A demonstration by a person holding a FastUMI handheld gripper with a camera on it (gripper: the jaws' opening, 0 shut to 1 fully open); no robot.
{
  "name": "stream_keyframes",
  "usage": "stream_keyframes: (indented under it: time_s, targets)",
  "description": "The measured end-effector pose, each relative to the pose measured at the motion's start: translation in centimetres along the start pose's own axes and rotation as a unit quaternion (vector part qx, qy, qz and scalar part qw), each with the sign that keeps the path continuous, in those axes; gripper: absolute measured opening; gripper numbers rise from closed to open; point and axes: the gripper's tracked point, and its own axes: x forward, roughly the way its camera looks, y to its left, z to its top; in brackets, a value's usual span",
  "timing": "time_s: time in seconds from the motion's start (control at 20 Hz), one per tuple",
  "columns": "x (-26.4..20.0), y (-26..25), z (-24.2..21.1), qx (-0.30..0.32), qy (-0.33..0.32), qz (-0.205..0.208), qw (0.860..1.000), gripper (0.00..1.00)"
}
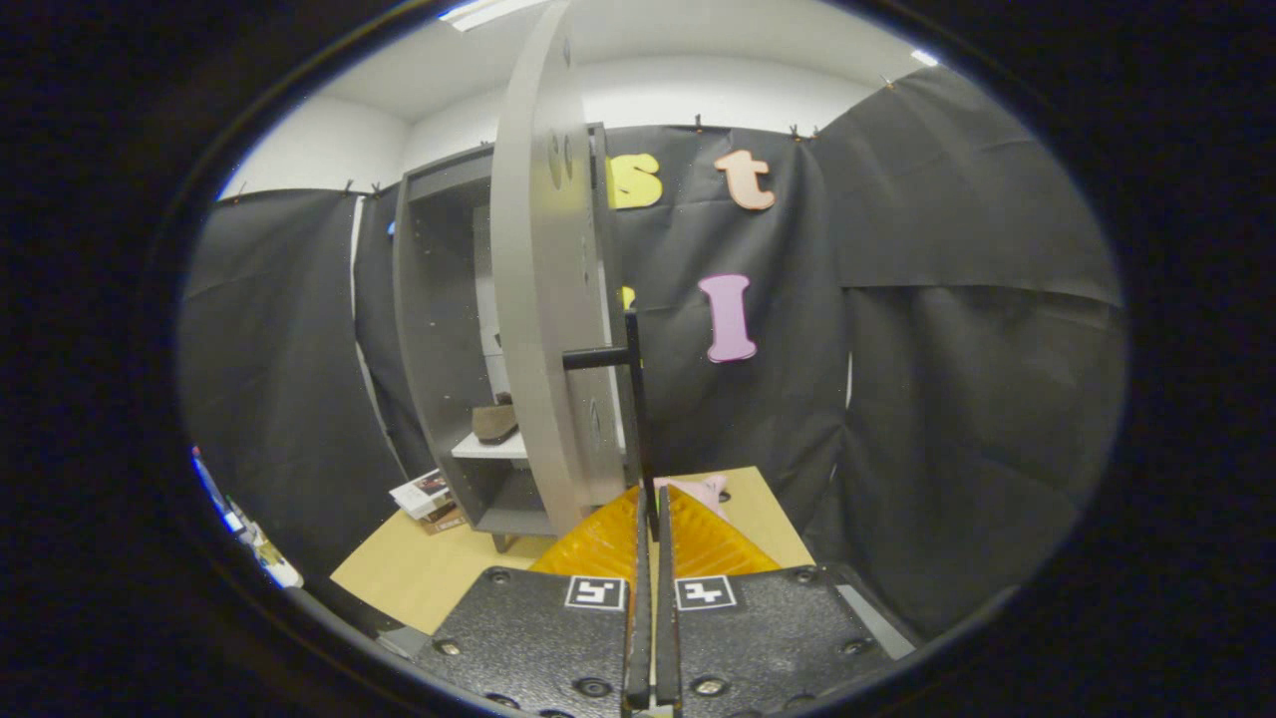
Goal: Open the shoe cabinet door, grab the shoes and put them into the shoe cabinet, then close the shoe cabinet door.
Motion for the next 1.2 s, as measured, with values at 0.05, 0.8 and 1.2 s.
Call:
stream_keyframes:
  time_s: [0.05, 0.8, 1.2]
  targets:
    - [-0.3, 0.0, 0.1, 0.002, -0.003, -0.006, 1.000, 0.05]
    - [-2.2, 6.6, -4.4, -0.044, -0.018, -0.002, 0.999, 0.97]
    - [5.3, 14.0, -15.5, -0.063, 0.066, 0.061, 0.994, 0.98]
